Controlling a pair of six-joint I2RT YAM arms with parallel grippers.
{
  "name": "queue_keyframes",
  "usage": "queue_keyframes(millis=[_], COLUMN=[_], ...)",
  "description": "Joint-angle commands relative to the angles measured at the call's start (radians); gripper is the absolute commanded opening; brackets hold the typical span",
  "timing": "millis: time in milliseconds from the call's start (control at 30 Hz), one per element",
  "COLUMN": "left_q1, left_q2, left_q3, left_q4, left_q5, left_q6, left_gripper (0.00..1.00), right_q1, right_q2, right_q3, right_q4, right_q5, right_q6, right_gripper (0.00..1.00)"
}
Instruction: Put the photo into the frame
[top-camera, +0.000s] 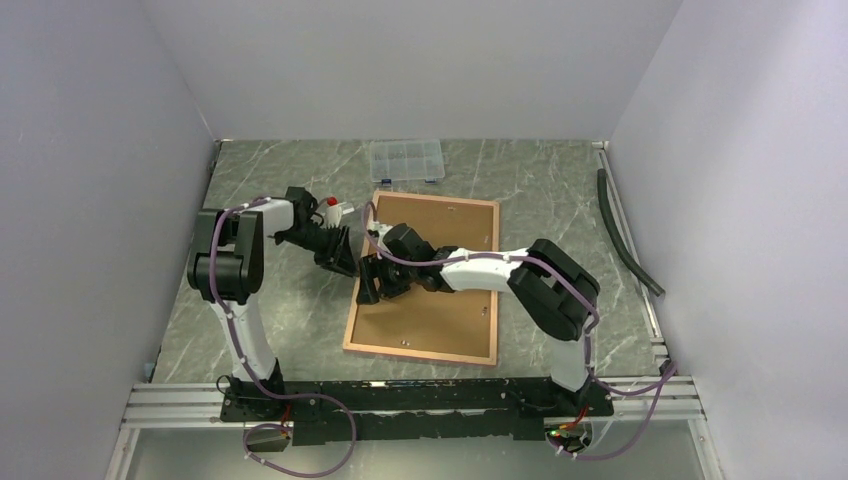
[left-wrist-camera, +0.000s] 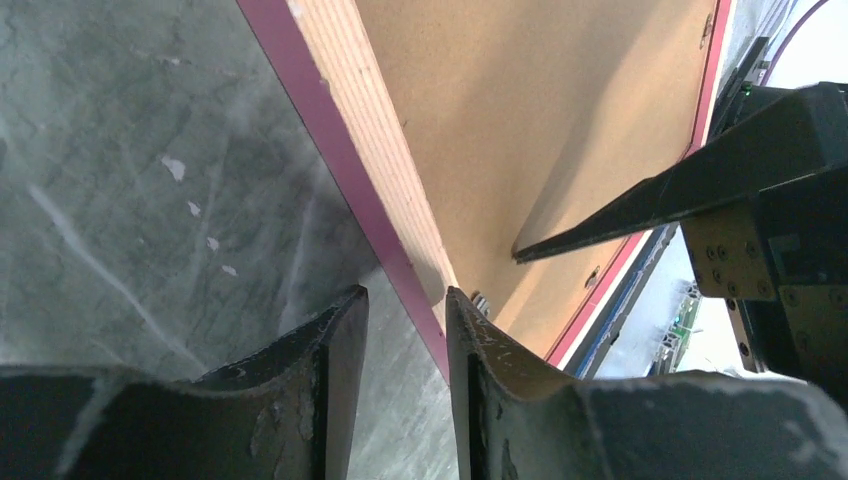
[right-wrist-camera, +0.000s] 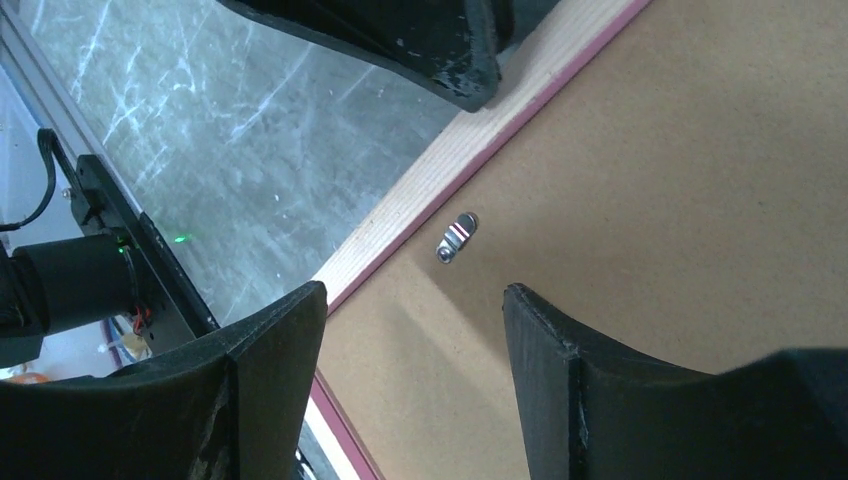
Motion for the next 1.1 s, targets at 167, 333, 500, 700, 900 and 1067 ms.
queue_keyframes(millis=[167,333,500,700,900,1067], left_q1=[-0.017,-0.020,-0.021,-0.021,-0.021,-0.021], left_q2=[0.028,0.027,0.021,0.019,0.015,0.014], left_q3=[0.036,0.033,0.030,0.026,0.023,0.027], left_q4=[0.019,0.025,0.030,0.028,0.027,0.025], left_q5=[0.017,0.003,0.001,-0.002,-0.003,-0.005], left_q6=[-0.020,-0.025,-0.024,-0.020,-0.017,-0.015], left_gripper=[0.35,0.30,0.29,0.28,0.27,0.26], right_q1=[-0.002,-0.002,-0.003,-0.002,-0.004,-0.006], right_q2=[0.047,0.063,0.068,0.077,0.084,0.089], right_q3=[0.069,0.083,0.080,0.090,0.094,0.099], right_q4=[0.076,0.076,0.088,0.085,0.085,0.083], right_q5=[-0.053,-0.071,-0.088,-0.102,-0.106,-0.111], right_q6=[-0.011,-0.003,0.007,0.004,0.001,-0.006], right_gripper=[0.66,0.64,0.61,0.58,0.56,0.54])
